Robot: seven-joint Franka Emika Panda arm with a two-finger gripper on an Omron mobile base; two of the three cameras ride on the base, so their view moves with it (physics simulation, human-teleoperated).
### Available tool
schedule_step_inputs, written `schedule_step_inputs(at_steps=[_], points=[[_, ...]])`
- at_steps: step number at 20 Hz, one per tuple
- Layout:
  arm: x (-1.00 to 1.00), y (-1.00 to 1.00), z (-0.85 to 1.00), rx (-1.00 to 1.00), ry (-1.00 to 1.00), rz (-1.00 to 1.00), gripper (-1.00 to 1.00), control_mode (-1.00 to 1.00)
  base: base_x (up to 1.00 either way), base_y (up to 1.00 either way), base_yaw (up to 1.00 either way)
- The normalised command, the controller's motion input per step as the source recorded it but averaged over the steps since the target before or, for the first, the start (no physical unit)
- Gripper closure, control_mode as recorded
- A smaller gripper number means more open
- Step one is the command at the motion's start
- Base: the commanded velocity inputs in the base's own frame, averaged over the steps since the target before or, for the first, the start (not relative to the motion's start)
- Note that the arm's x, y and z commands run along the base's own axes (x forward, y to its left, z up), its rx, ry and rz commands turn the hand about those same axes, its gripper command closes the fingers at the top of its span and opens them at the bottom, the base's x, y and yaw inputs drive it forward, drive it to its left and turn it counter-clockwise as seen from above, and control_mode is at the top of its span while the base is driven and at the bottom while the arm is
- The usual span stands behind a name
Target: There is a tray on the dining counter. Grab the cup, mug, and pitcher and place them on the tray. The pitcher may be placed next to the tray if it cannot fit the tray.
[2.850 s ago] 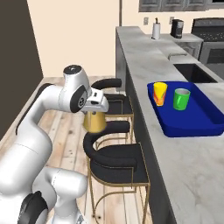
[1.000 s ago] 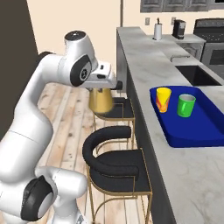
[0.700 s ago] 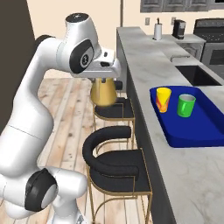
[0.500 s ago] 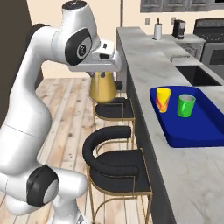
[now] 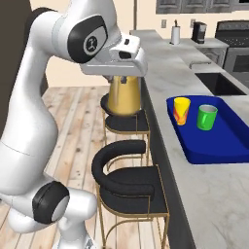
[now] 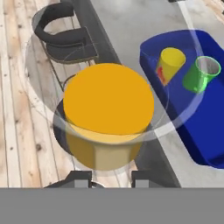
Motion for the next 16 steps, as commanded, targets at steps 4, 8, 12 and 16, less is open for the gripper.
schedule_step_inputs(at_steps=[4,8,12,16], points=[[0.0,-0.22,0.15,0.0,0.01,-0.1,1.0,-1.0,0.0,0.0,0.0],[0.0,-0.32,0.04,0.0,0.02,-0.06,1.0,-1.0,0.0,0.0,0.0],[-0.01,-0.64,0.0,0.0,0.0,-0.01,1.0,-1.0,0.0,0.0,0.0],[0.0,-0.7,0.0,0.0,0.0,0.0,1.0,-1.0,0.0,0.0,0.0]])
